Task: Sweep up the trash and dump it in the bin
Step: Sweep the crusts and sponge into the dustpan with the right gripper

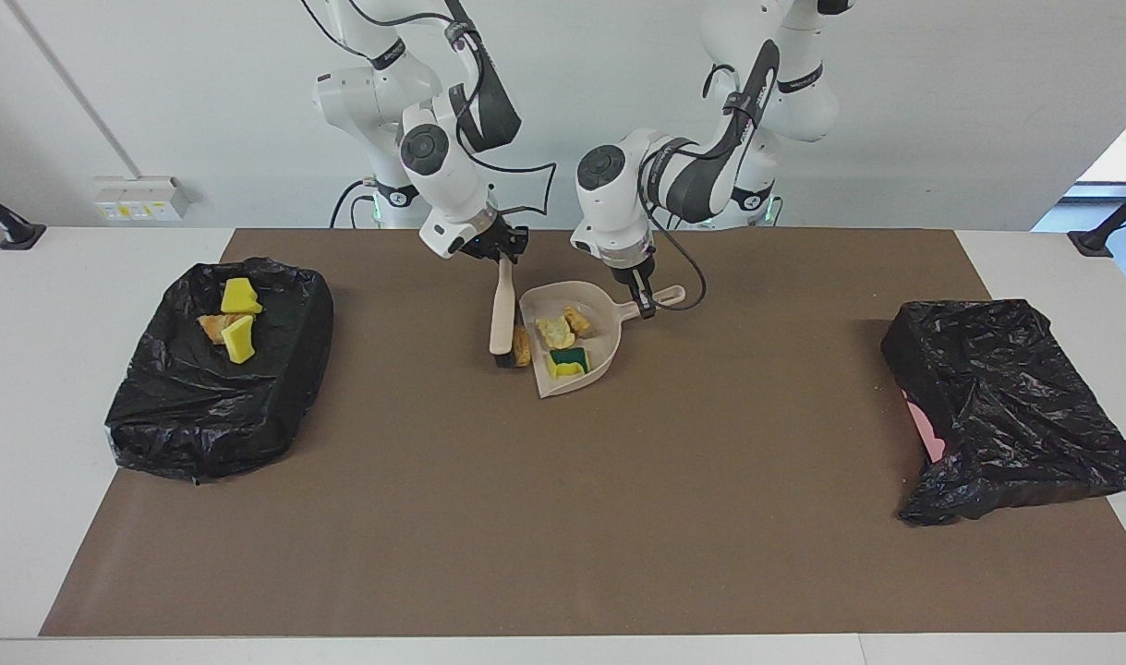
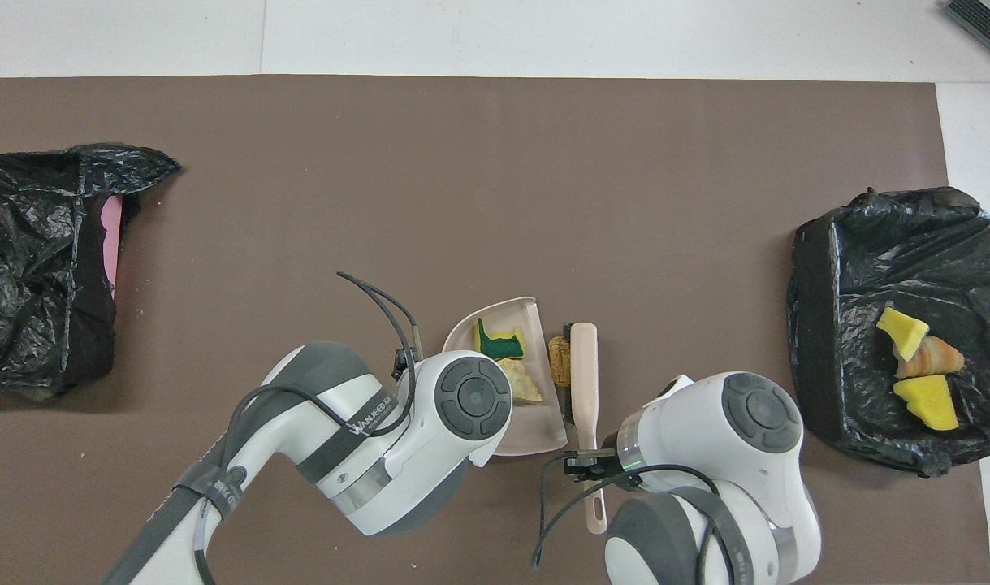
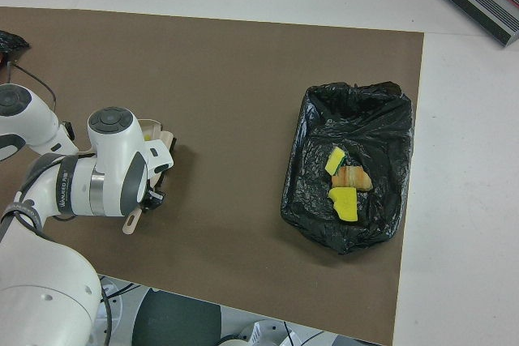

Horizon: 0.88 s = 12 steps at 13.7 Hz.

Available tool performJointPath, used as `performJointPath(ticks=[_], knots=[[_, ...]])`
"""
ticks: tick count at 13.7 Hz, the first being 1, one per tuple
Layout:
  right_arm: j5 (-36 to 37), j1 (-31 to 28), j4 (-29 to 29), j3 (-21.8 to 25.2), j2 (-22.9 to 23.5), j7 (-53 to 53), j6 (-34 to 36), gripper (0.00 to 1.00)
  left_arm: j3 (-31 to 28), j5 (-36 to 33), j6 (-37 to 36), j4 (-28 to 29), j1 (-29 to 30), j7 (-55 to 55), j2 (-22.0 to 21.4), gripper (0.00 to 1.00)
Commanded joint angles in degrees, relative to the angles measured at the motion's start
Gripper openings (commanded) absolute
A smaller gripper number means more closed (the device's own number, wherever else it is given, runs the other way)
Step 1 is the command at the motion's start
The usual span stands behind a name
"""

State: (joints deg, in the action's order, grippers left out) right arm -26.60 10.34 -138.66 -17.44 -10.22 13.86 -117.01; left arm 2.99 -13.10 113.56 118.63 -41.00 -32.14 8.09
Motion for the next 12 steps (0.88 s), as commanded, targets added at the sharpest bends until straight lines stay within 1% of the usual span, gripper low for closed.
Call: performJointPath(ticks=[1, 2, 3, 5, 6, 7, 8, 10, 11, 12], knots=[[5.64, -2.32, 7.41, 0.66, 1.17, -1.9, 10.61, 0.0, -0.61, -0.53, -0.44, 1.95, -0.92, -0.47, -1.58, 0.0], [9.77, -4.69, 10.39, 0.22, 1.17, -2.52, 15.62, 0.0, -0.61, -0.53, -0.44, 1.95, -0.83, -0.47, -1.58, 0.0], [13.38, -5.32, 11.99, 0.13, 1.78, -4.7, 18.45, 0.0, -0.61, -0.61, -0.35, 1.95, -0.83, -0.47, -1.58, 0.0], [17.88, -5.5, 11.22, 0.39, 1.87, -11.1, 16.39, 0.0, -0.61, -0.53, -0.09, 1.95, -0.75, -0.47, -1.5, 0.0], [23.73, -5.24, 11.48, 0.13, 3.09, -13.14, 16.11, 0.0, -0.61, -0.53, 0.08, 1.95, -0.75, -0.47, -1.5, 0.0], [27.09, -4.54, 11.39, -0.04, 5.89, -12.55, 14.72, 0.0, -0.61, -0.53, 0.17, 1.86, -0.75, -0.47, -1.41, 0.0], [27.3, -4.19, 10.96, -0.05, 7.48, -12.11, 12.09, 0.0, -0.61, -0.53, 0.17, 1.86, -0.75, -0.47, -1.41, 0.0], [27.13, -1.82, 10.43, -0.05, 9.16, -9.05, 9.61, 0.0, -0.52, -0.53, 0.0, 1.86, -0.92, -0.47, -1.41, 0.0], [26.43, -1.38, 10.25, -0.13, 10.3, -5.72, 7.86, 0.0, -0.52, -0.44, -0.18, 1.78, -1.01, -0.47, -1.5, 0.0], [23.81, -0.24, 10.07, -0.13, 11.18, -4.56, 6.11, 0.0, -0.52, -0.44, -0.18, 1.78, -1.01, -0.47, -1.5, 0.0]])
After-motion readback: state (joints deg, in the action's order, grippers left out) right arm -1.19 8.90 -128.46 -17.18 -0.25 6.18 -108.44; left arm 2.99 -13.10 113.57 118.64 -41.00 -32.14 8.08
